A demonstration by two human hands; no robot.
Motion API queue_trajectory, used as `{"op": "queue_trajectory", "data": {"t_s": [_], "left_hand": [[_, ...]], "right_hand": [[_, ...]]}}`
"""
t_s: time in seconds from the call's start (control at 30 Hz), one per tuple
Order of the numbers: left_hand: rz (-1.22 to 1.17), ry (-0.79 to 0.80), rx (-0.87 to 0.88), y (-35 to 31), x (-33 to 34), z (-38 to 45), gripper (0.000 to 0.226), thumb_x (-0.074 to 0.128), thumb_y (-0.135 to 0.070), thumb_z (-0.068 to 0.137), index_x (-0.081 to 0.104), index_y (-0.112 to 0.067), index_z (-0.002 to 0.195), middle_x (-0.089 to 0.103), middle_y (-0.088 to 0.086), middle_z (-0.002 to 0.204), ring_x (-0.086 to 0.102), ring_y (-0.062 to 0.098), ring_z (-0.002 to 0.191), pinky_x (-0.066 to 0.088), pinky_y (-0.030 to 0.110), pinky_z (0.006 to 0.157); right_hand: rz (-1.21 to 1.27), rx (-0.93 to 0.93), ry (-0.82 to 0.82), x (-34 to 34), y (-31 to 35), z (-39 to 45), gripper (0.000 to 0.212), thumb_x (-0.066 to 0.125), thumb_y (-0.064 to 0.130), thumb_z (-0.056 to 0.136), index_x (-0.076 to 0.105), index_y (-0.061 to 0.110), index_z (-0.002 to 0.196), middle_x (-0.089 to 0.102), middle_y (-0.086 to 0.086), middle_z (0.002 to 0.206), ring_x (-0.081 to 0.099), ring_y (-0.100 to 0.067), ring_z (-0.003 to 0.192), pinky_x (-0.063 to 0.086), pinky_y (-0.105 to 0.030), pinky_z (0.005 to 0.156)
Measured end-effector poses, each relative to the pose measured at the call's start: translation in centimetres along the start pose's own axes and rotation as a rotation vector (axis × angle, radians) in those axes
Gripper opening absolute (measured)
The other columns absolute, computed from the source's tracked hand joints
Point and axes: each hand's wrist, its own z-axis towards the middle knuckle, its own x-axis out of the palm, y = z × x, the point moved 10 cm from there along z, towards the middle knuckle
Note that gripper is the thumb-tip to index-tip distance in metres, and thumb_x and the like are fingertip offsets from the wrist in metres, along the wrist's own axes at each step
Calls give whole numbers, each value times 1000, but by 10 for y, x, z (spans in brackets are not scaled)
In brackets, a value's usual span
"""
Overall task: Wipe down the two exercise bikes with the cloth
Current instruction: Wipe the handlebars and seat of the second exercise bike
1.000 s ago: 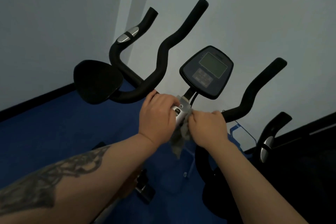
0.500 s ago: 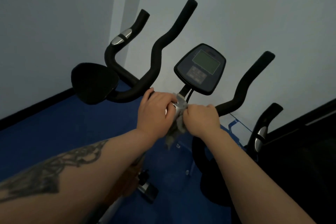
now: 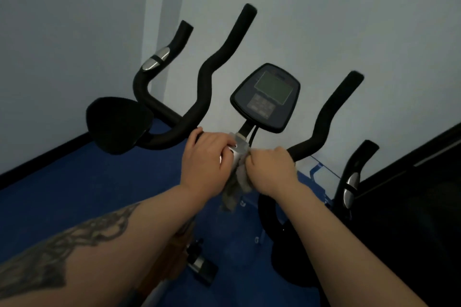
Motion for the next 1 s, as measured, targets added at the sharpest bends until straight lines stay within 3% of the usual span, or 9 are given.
{"op": "queue_trajectory", "data": {"t_s": [0.13,0.33,0.43,0.5,0.53,0.6,0.7,0.87,1.0], "left_hand": [[6,12,-6,1,2,0,31,36,-18,87,67,-18,91,66,-9,88,60,12,87,26,36,113],[17,6,10,0,1,1,31,38,-16,87,69,-15,90,69,-6,89,61,14,87,32,43,110],[48,50,5,-2,3,0,28,40,-16,87,68,-16,90,67,-7,88,61,14,87,31,43,110],[100,99,5,-5,4,4,19,46,-13,87,65,-18,88,65,-8,84,60,14,84,33,40,108],[129,135,11,-6,6,6,15,50,-11,87,63,-18,85,63,-8,81,58,15,80,35,38,103],[154,193,20,-8,8,16,13,57,-9,85,59,-18,76,58,-7,72,54,16,71,40,33,84],[73,288,2,-16,15,31,14,58,-12,85,64,-20,74,58,-10,66,54,13,68,43,33,68],[66,461,-34,-28,53,42,16,53,-22,90,68,-24,97,64,-6,91,58,14,86,47,32,74],[215,513,-48,-20,69,39,17,50,-25,92,67,-24,90,65,-9,84,58,9,72,48,30,64]], "right_hand": [[230,15,-258,-10,-6,-33,21,46,16,96,59,18,79,63,0,72,58,-21,68,41,-38,91],[7,84,-72,-6,1,1,27,47,14,91,36,21,68,59,2,88,59,-24,80,27,-37,77],[99,88,-146,-13,-5,-13,16,40,14,97,54,18,88,64,0,93,61,-24,86,32,-36,88],[314,128,-187,-17,-15,-27,27,32,21,103,59,17,102,67,-2,97,60,-22,96,29,-35,105],[456,198,-210,-20,-24,-36,29,31,24,104,59,17,102,68,-4,98,59,-22,100,33,-34,104],[682,367,-327,-28,-50,-56,26,35,28,103,55,20,89,64,-3,84,60,-23,89,45,-37,77],[856,605,-500,-36,-89,-90,35,40,29,101,47,22,67,53,6,61,52,-13,60,35,-27,50],[1266,885,-692,-26,-139,-140,47,45,28,99,49,7,58,55,-10,59,51,-18,60,36,-30,56],[1152,978,-694,-28,-151,-159,41,46,38,98,65,13,71,64,1,66,60,-11,65,44,-26,56]]}}
